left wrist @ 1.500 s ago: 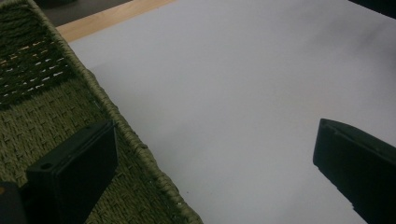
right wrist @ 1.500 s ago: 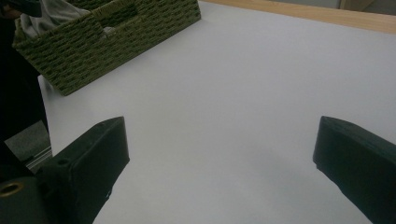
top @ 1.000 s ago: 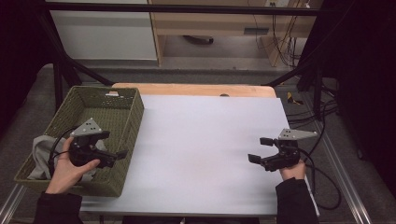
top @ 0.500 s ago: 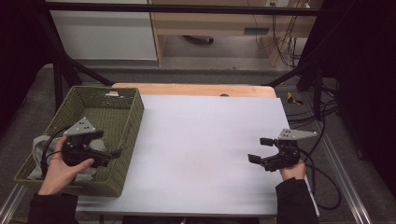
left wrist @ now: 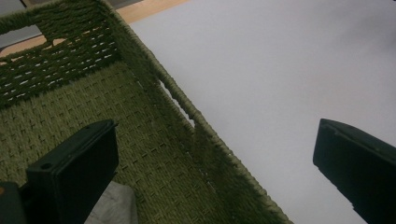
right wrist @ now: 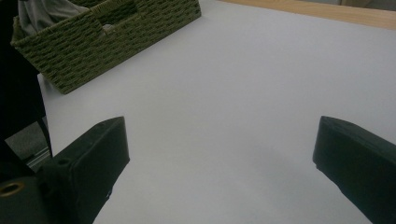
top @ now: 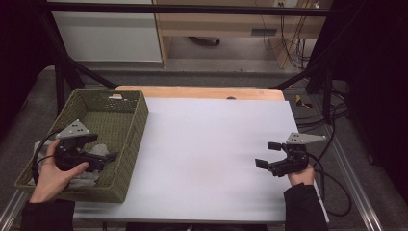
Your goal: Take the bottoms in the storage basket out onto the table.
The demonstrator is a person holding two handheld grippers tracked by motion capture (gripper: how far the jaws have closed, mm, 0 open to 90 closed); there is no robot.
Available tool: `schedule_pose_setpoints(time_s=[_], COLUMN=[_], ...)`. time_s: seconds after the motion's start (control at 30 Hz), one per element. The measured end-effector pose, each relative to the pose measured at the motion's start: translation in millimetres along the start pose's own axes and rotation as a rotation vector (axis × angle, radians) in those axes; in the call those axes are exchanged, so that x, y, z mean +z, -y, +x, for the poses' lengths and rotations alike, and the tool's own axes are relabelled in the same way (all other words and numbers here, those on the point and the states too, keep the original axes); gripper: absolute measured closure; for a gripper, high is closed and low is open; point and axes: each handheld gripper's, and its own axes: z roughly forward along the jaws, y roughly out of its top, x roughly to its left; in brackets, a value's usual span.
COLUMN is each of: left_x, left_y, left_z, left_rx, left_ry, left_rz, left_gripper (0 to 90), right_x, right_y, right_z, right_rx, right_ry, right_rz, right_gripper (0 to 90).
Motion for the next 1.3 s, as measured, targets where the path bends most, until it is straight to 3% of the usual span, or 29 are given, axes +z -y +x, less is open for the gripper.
schedule_pose_setpoints(time_s=[1.3], left_x=[-40.7], left_y=[9.6], left_z=[25.4], left_rx=[-0.08], left_ry=[-0.108], left_rz=[-0.001], left_gripper=[0.2], right_x=[0.4], right_y=[0.5], right_z=[-0.2], right_rx=[0.002], right_ry=[-0.001], right_rz=[0.008], right_gripper=[4.0])
